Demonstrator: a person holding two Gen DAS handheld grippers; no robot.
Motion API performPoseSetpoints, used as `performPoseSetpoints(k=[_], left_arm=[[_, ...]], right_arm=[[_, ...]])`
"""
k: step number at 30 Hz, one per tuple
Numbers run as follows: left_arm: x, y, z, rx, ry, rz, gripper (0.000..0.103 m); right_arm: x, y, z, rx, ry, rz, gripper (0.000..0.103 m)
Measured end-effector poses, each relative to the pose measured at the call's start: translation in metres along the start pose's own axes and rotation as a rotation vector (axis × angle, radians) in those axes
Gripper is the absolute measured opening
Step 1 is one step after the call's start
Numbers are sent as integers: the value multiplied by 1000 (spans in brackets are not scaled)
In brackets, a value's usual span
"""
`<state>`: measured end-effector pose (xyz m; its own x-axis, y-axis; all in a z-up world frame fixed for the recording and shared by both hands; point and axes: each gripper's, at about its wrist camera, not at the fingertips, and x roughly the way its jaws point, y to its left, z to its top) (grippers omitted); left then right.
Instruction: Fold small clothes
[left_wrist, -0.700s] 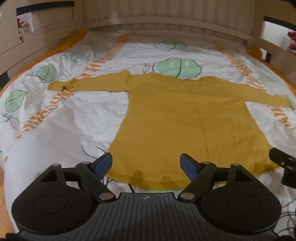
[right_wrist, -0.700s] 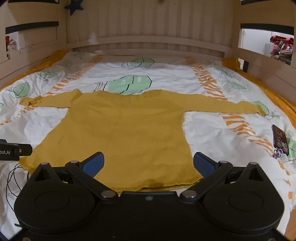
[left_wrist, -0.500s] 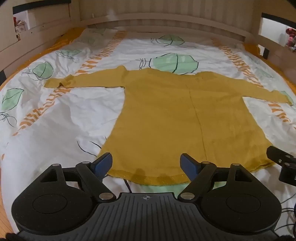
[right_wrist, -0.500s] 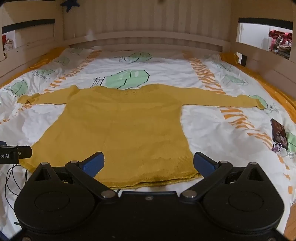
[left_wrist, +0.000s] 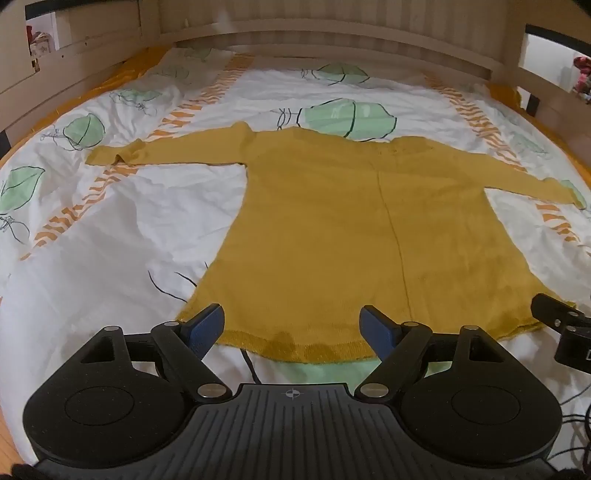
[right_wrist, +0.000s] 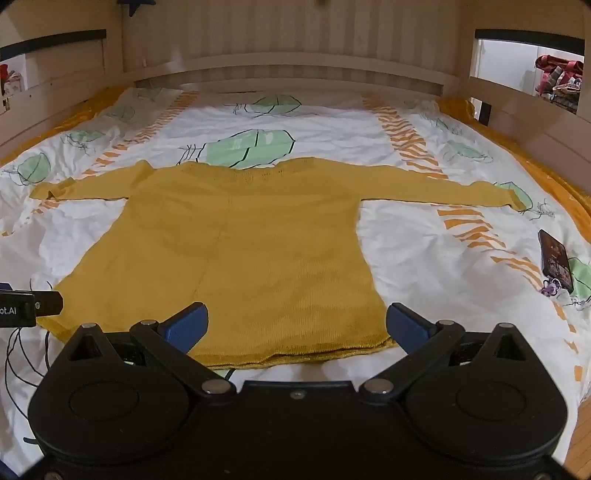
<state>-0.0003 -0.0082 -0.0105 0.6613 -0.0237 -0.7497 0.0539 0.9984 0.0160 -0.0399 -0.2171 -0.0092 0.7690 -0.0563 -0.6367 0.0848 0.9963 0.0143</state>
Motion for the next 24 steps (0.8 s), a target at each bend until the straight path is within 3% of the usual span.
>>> performPoseSetpoints(k=[24], left_arm=[[6, 1, 0, -10, 12, -13, 80]], right_arm=[[7, 2, 4, 15, 34, 0, 102]])
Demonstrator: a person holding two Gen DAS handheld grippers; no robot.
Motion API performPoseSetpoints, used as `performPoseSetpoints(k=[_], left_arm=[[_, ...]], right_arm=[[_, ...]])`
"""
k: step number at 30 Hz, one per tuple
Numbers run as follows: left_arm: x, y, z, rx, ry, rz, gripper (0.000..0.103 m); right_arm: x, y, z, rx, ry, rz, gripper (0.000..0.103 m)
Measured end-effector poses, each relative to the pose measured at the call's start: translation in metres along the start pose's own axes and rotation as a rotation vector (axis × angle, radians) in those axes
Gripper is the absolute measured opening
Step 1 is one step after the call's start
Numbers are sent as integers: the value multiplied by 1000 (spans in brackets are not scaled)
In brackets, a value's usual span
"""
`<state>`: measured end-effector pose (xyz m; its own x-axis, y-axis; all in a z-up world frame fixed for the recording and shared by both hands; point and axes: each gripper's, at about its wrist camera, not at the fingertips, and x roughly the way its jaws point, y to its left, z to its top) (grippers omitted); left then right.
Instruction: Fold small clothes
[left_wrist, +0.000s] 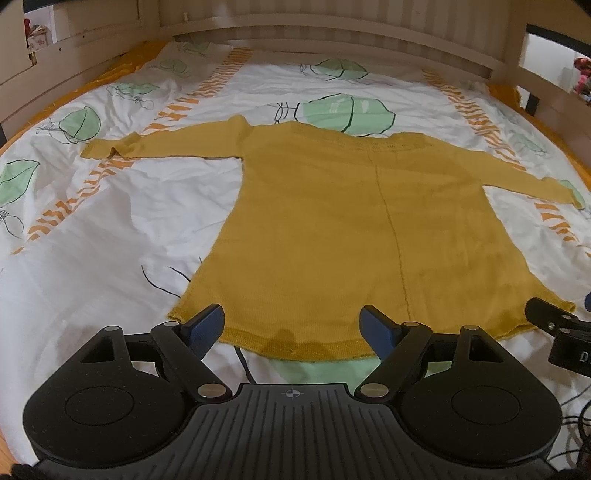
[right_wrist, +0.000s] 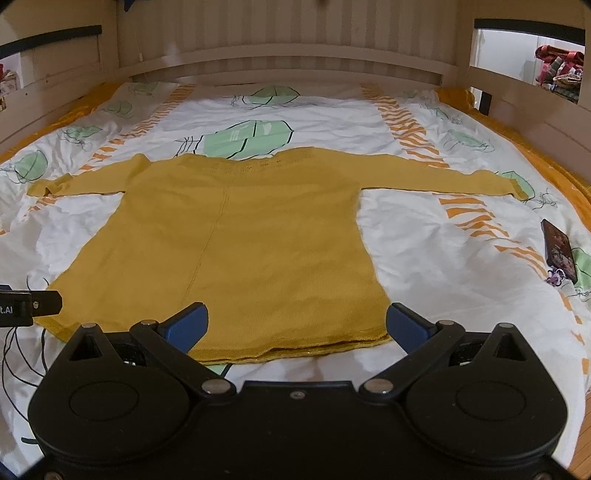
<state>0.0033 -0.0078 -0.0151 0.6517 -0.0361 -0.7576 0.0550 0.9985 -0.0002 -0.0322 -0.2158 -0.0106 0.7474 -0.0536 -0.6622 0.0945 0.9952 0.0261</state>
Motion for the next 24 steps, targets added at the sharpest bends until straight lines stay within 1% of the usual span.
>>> performPoseSetpoints(k=[12, 24], left_arm=[[2, 0, 2, -6, 2, -2, 80], [12, 3, 8, -14, 31, -6, 80]], right_arm=[[4, 4, 2, 2, 14, 4, 102], [14, 5, 4, -1, 47, 17, 102]])
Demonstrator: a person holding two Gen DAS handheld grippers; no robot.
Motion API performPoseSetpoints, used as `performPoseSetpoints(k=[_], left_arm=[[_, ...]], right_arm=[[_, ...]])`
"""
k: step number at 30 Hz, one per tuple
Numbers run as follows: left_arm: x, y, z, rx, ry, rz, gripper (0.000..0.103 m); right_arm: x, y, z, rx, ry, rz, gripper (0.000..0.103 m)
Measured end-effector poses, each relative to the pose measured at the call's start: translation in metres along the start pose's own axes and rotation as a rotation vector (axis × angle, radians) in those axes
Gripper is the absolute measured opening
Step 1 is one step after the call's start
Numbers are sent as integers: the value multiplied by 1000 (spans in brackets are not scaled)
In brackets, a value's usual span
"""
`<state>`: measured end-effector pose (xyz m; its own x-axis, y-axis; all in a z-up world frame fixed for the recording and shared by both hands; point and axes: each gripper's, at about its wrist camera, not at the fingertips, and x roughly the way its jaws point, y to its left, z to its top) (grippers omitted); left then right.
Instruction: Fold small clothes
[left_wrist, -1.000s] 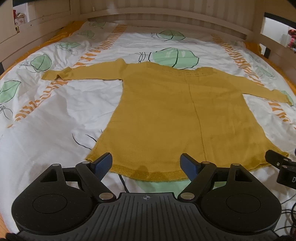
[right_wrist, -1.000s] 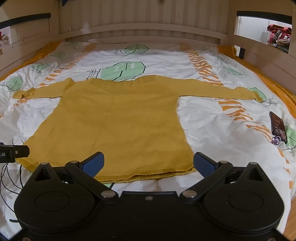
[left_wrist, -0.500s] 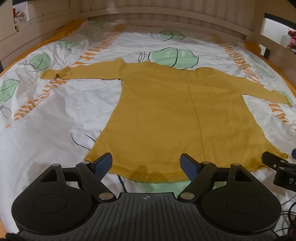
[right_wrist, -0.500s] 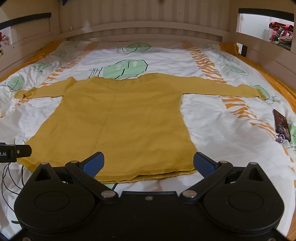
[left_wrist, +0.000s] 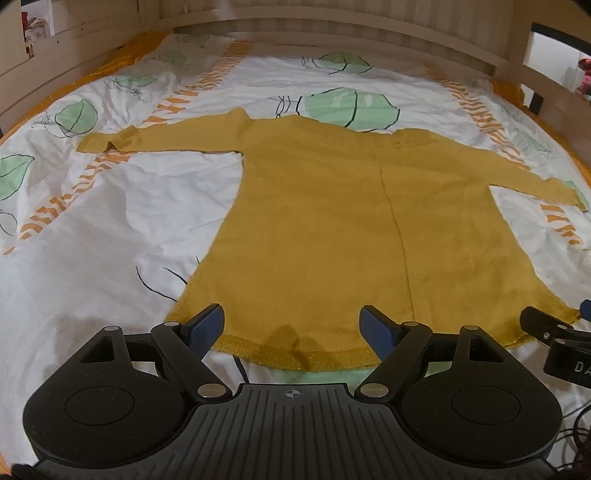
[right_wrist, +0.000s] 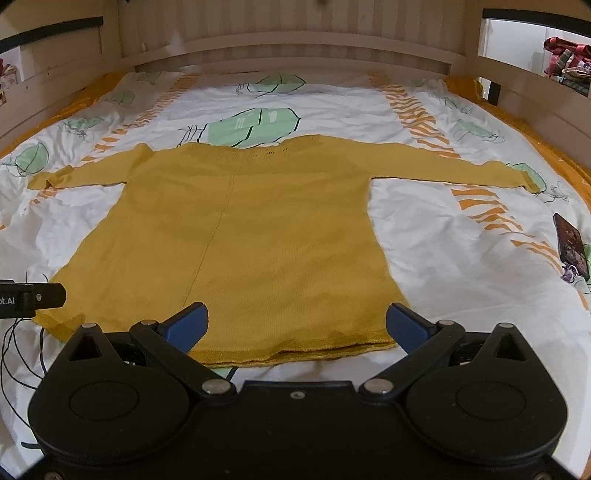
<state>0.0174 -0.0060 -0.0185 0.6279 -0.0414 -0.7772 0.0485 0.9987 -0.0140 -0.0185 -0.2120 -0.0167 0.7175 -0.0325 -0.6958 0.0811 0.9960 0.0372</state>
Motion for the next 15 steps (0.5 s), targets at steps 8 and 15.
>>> performPoseSetpoints(k=[8, 15], left_arm=[[7, 1, 6, -4, 8, -6, 80], [17, 1, 25, 6, -8, -10, 80]], right_arm=[[9, -2, 7, 24, 33, 29, 102], [20, -10, 27, 48, 36, 65, 102]])
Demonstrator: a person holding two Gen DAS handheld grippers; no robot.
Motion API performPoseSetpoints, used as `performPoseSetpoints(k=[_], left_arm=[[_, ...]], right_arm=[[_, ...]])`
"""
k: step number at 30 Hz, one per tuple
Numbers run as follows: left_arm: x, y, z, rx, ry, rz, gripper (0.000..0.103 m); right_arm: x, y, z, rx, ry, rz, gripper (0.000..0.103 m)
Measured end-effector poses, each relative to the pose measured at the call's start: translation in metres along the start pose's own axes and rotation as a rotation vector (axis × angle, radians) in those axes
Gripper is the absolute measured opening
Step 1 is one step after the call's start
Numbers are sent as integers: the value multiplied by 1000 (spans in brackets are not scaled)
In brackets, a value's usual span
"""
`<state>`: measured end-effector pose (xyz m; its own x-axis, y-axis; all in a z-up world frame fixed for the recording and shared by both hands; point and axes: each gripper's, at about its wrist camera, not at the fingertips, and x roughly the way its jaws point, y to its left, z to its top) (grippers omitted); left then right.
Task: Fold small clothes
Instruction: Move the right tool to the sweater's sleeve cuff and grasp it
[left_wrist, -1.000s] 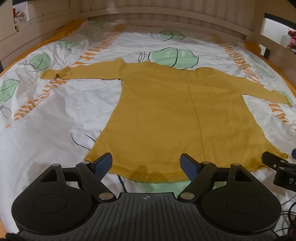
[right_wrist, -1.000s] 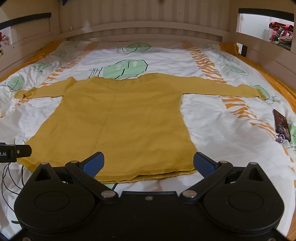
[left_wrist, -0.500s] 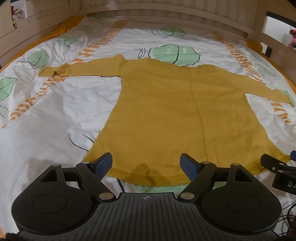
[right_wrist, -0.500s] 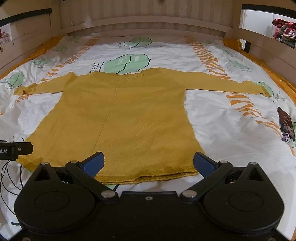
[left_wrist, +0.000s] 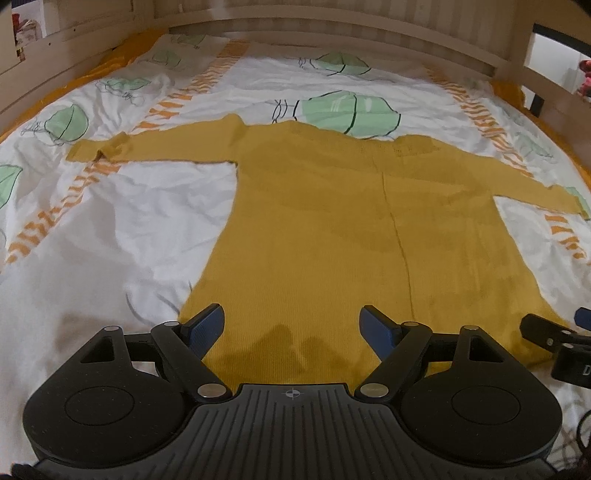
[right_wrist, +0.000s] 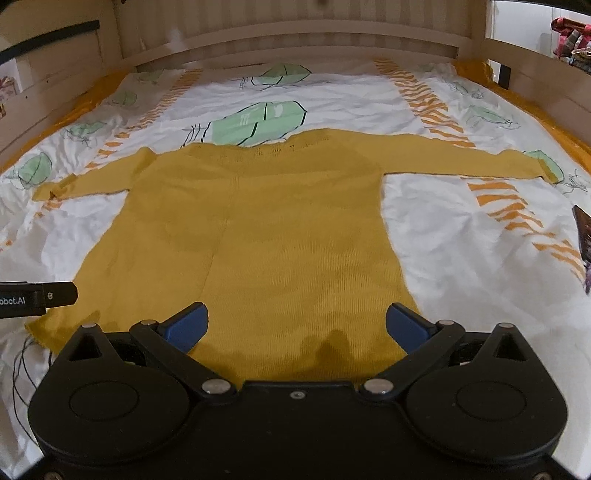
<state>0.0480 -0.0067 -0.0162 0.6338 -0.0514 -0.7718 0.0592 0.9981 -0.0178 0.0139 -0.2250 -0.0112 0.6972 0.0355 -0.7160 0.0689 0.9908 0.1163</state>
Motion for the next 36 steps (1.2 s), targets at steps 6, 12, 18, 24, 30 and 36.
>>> performPoseSetpoints(k=[6, 12, 18, 24, 30, 36], left_arm=[[19, 1, 30, 0, -15, -26, 80], [50, -1, 61, 14, -28, -33, 80], [88, -7, 91, 36, -52, -17, 80], [126, -18, 112, 59, -71, -6, 80], [163, -31, 126, 56, -88, 9, 80], [193, -38, 128, 46, -69, 13, 80]], right_arm=[[19, -18, 28, 60, 2, 53, 102], [47, -29, 56, 26, -39, 43, 102], [82, -49, 88, 15, -93, -2, 101], [115, -116, 116, 148, -95, -90, 100], [142, -203, 137, 190, -86, -286, 86], [158, -292, 150, 326, -58, -383, 63]])
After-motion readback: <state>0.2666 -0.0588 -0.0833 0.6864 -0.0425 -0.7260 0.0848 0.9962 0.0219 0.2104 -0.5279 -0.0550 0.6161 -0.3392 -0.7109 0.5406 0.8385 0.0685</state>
